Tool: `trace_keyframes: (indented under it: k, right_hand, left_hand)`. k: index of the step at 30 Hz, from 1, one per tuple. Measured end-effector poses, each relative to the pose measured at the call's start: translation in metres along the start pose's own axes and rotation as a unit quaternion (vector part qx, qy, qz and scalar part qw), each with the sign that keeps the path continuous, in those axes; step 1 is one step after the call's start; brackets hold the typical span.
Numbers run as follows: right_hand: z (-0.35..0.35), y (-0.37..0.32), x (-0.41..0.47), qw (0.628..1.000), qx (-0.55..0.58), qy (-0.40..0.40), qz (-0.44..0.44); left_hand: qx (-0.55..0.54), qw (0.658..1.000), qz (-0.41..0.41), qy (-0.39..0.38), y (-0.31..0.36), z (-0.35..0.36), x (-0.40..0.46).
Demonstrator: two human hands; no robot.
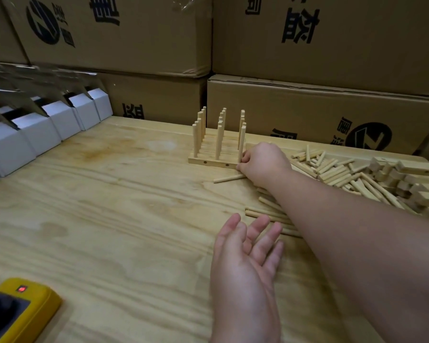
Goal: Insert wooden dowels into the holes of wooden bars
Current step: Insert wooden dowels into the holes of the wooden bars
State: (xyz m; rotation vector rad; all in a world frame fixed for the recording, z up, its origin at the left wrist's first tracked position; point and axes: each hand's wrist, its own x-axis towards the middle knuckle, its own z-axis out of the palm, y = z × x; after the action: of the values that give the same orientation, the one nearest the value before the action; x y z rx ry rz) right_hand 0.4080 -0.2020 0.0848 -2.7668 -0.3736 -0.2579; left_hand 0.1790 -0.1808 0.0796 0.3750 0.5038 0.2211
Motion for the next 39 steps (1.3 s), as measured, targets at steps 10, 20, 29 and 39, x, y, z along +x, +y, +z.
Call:
trace_keyframes:
  k: [10,20,29,39]
  right_hand:
    - [0.001,-0.004,-0.002,1.0,-0.002,0.01,0.009]
    - [-0.036,0.015,-0.073,0.983,0.152,0.097,-0.043]
    - [-0.108,0.082,-0.246,0.967,0.199,0.157,0.001]
    - [-0.161,0.191,-0.312,0.917,0.193,0.3,0.178]
  left_hand:
    - [0.018,1.0,0.012,-0.005,-0.002,-0.001,-0.001]
    - [0.13,0.987,0.076,-0.053,-0.013,-0.003,-0.007]
    - [0.234,0.96,0.122,-0.097,-0.017,-0.005,-0.013]
    - [0.303,0.931,0.153,-0.133,-0.02,-0.004,-0.019]
